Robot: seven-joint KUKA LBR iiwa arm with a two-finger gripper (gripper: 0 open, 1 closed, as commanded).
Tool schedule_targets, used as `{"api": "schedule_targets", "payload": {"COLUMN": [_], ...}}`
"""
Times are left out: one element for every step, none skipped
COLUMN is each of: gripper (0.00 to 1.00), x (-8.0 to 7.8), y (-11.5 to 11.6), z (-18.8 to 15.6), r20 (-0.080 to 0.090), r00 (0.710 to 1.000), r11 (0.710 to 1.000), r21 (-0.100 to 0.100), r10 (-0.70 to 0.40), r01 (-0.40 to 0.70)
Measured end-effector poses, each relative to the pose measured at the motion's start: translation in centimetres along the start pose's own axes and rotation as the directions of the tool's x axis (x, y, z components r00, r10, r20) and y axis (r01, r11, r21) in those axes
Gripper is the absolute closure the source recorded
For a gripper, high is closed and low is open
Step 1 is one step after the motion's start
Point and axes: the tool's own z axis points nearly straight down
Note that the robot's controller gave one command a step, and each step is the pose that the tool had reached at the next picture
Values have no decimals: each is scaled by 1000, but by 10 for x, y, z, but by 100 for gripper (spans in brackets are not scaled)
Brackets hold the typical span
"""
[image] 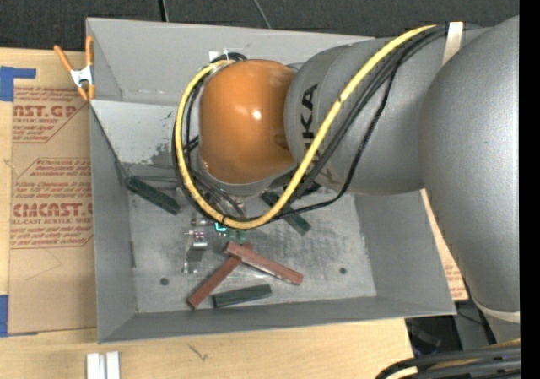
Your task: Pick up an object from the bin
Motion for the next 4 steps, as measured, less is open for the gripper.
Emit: {"api": "schedule_targets", "payload": {"gripper": [0,0,0,100], "x": [-2,6,11,25], "y": [-1,-34,-48,-68], "z": [-4,59,96,102], "r20": [7,12,3,7], "r00": [1000,1000,1000,995], "r11": [1000,1000,1000,995], "r21": [-2,-3,0,-1], "r10": [2,-23,-14,-98], "r01": [-2,23,14,98]}}
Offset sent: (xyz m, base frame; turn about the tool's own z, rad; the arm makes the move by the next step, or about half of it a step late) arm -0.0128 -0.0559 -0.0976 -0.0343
